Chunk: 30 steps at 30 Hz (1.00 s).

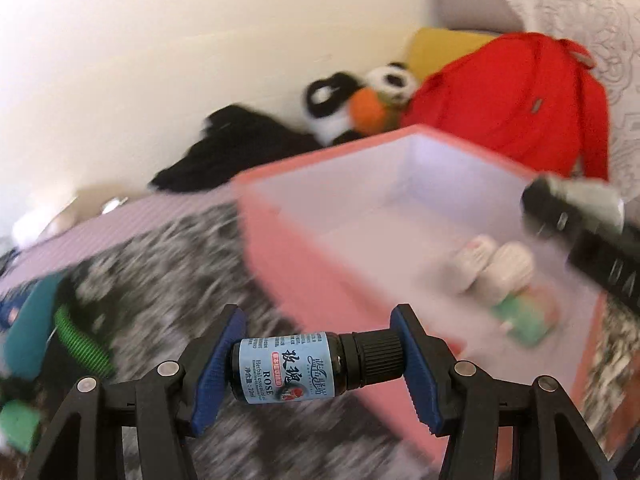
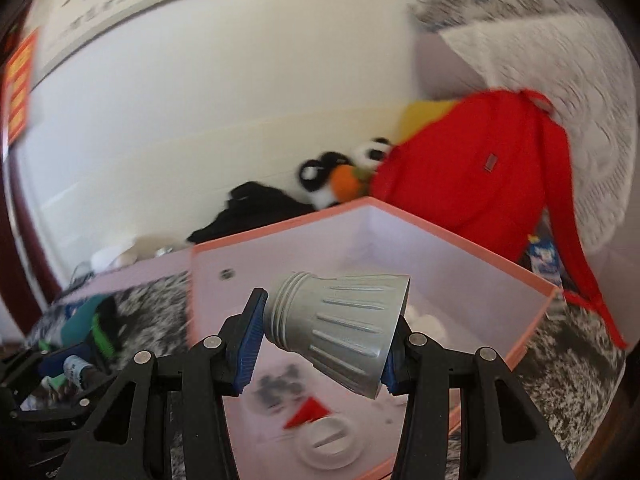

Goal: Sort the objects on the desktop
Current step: 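Carry oil bottle and grey lamp cup into the pink box and release, then move both tools back toward the remaining items on the bed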

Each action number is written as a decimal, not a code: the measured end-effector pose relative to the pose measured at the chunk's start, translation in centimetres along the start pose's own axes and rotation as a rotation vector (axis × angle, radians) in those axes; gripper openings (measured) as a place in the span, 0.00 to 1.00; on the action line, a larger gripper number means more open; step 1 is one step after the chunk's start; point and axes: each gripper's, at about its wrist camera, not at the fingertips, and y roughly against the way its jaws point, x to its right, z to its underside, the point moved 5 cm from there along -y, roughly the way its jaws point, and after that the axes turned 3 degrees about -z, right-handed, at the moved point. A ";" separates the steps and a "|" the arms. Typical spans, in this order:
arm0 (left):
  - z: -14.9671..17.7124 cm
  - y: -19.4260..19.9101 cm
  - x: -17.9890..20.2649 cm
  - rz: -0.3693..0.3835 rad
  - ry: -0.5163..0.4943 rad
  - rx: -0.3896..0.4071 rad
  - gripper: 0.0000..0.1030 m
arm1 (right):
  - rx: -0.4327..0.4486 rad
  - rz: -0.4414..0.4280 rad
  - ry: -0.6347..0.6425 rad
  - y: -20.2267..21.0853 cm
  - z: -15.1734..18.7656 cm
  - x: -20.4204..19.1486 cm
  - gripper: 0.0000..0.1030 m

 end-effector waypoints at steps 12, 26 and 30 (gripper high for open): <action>-4.3 -3.2 4.4 -0.024 0.069 -0.019 0.98 | -0.019 0.088 -0.229 -0.6 -1.0 7.6 0.61; -2.2 -0.5 0.5 -0.105 0.106 -0.017 0.99 | 0.002 0.001 -0.226 0.0 -0.8 5.1 0.77; -1.5 1.0 -1.0 -0.148 0.082 0.003 0.99 | 0.002 -0.011 -0.207 0.1 -0.7 3.5 0.77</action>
